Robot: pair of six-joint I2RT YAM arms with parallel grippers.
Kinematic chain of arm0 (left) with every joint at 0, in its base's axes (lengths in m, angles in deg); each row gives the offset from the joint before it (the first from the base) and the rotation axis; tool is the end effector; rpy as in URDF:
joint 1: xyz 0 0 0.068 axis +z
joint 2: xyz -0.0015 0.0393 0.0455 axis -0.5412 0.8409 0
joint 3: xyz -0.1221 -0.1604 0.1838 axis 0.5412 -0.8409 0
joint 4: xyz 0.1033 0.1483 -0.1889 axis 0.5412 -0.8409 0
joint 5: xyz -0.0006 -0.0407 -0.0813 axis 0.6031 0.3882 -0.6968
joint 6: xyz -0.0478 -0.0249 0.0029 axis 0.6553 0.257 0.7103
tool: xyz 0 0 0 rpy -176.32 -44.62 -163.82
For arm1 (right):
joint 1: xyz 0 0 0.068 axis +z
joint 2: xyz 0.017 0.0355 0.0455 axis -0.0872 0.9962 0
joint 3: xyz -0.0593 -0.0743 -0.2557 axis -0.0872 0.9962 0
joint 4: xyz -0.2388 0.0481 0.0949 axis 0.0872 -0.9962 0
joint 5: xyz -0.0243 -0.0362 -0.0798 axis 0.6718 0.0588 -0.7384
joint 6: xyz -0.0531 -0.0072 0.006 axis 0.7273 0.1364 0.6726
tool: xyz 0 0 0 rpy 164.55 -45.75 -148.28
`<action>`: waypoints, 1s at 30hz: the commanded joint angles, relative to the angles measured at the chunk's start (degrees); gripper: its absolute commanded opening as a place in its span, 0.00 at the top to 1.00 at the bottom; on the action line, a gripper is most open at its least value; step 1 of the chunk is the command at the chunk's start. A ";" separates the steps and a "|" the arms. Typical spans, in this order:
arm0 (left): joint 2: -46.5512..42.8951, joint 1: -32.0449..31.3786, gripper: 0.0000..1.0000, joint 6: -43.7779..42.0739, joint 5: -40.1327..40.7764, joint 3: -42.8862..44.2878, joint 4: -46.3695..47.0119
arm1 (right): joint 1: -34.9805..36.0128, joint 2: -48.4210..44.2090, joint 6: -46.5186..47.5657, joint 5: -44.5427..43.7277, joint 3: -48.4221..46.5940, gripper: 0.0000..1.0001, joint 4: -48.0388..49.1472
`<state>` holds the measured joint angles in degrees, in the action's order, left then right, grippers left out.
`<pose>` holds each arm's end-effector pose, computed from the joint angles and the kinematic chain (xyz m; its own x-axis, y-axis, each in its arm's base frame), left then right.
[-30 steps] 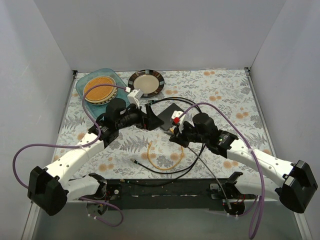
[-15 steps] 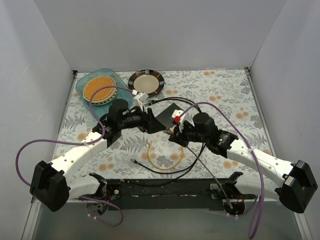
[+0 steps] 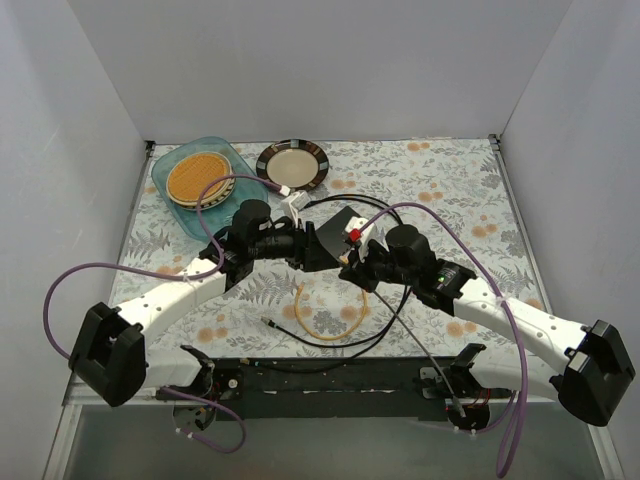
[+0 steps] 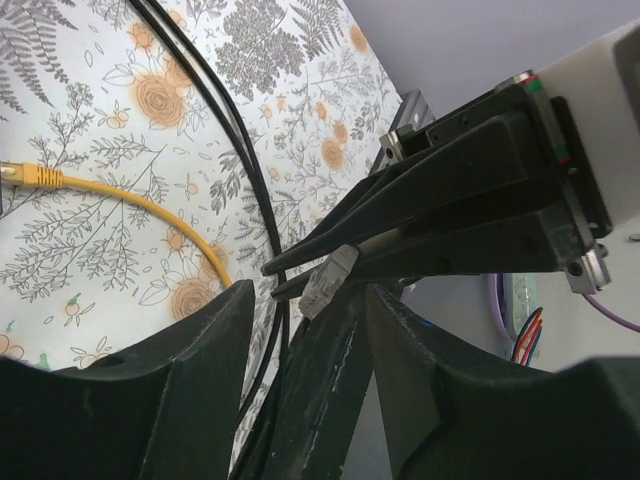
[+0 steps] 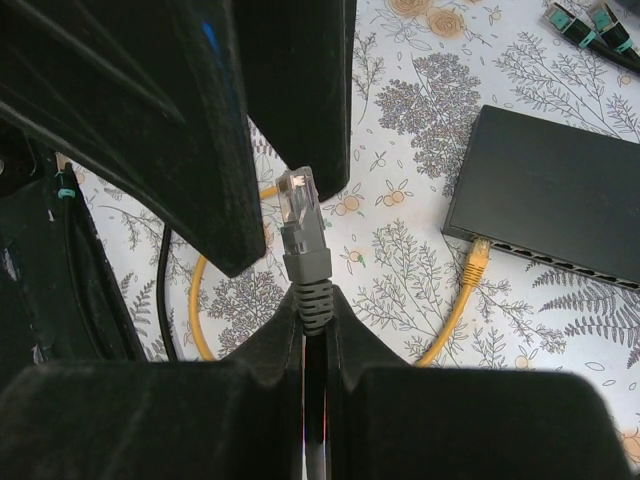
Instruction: Insert the plug into the switch port
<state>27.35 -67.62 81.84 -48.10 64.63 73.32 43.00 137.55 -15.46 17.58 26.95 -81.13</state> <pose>0.2136 -0.1768 0.2742 -0.9784 -0.1941 -0.0712 0.0069 0.3139 -0.9494 0.1587 0.1884 0.2745 -0.2201 -0.3174 -0.9224 -0.8778 0.4769 0.0454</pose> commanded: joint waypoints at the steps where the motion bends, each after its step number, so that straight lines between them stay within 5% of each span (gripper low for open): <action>1: 1.90 -1.10 0.56 1.37 0.14 2.54 0.88 | -0.20 0.29 -0.94 -1.39 -2.91 0.99 2.32; 4: 3.57 -1.10 0.62 3.91 2.95 4.64 -1.05 | -0.20 0.65 -0.68 -3.23 -3.61 0.99 1.10; 6: 4.54 -1.10 0.51 6.01 2.52 5.53 -1.06 | -0.20 0.91 -0.41 -4.37 -3.79 0.99 0.39; 10: 4.54 -1.10 0.50 9.80 3.66 7.02 -1.06 | -0.20 0.74 -0.06 -5.87 -3.79 0.99 0.04; 18: 7.61 -2.06 0.71 9.29 2.61 11.85 -6.06 | -0.20 -0.67 -0.59 -9.99 -3.09 0.99 0.92; 26: 11.31 -3.91 0.71 7.87 2.96 14.76 -9.06 | -0.20 -1.73 -0.85 -13.08 -3.17 0.99 1.98; 30: 11.75 -4.08 0.84 7.96 3.92 15.55 -9.06 | -0.20 -1.55 -0.68 -13.08 -3.70 0.99 1.71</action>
<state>39.31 -71.03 90.78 -44.50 77.85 65.91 42.96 137.42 -15.83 5.82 25.79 -82.16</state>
